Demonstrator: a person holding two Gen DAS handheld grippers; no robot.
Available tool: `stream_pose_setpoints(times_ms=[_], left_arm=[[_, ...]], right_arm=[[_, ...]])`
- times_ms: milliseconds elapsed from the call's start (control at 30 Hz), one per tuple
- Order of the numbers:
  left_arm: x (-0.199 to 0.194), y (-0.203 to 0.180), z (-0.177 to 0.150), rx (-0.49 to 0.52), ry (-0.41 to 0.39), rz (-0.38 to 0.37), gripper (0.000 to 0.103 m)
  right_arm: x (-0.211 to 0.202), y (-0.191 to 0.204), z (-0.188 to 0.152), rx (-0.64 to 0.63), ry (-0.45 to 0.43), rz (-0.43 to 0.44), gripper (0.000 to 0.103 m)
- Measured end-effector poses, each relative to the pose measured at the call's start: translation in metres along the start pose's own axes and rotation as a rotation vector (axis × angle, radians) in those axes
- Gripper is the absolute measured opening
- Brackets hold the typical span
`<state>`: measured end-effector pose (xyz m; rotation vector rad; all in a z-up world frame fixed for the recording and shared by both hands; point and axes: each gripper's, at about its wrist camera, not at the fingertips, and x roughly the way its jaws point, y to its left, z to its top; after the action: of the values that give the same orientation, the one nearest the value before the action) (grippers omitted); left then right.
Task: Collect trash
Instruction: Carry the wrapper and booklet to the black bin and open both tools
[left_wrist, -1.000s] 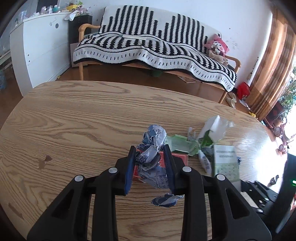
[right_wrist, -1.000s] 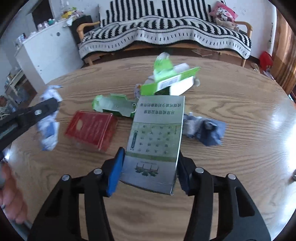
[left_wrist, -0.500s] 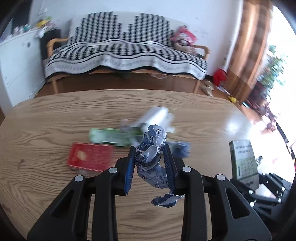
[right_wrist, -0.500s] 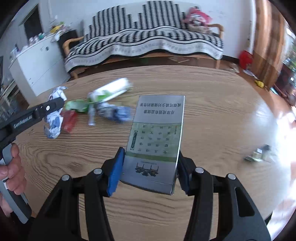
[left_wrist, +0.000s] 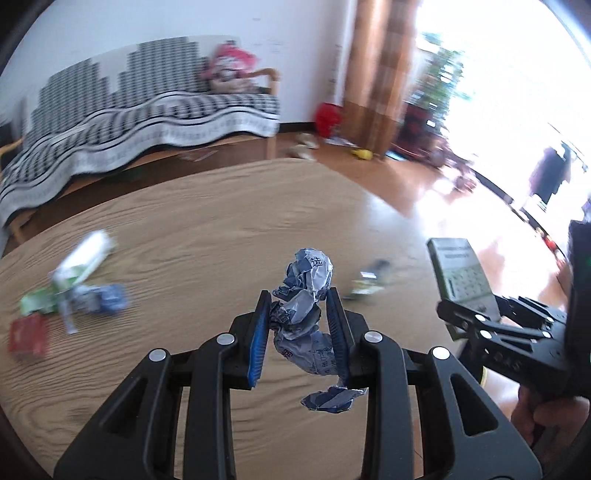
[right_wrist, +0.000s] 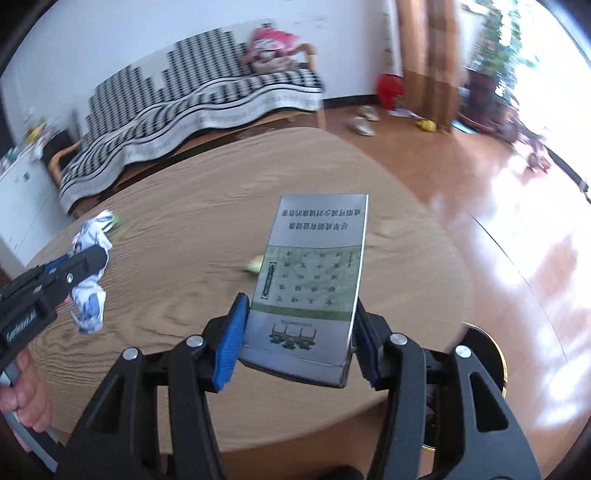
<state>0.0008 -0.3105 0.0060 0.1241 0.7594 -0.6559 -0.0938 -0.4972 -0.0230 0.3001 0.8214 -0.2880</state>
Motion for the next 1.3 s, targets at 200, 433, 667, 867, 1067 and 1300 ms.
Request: stream_pose_setpoints(times_ms=[200,433,667,867,1067,1300], left_arm=[[0.019,-0.074,-0.007,0.098,0.008,-0.111,0.03],[0.041,-0.134,-0.015,0.16,0.028,-0.214,0.03],[0.059,-0.172,-0.022,0.192,0.058,-0.272,0.03],[0.071,-0.19,-0.028,0.213,0.077,-0.289,0.03],[0.076,-0.201,-0.029,0.216,0.087,-0.298,0.03],[0.081,-0.209,-0.03,0.216,0.092,-0.303,0.03]], right_arm=[[-0.015,-0.089,-0.024,0.136,-0.003,-0.074,0.052],[-0.02,-0.168,-0.058,0.266,0.033,-0.139,0.052],[-0.007,-0.217,-0.09,0.357,0.114,-0.167,0.052],[0.018,-0.228,-0.101,0.378,0.197,-0.151,0.052],[0.028,-0.227,-0.092,0.384,0.209,-0.139,0.052],[0.025,-0.232,-0.088,0.403,0.187,-0.142,0.054]])
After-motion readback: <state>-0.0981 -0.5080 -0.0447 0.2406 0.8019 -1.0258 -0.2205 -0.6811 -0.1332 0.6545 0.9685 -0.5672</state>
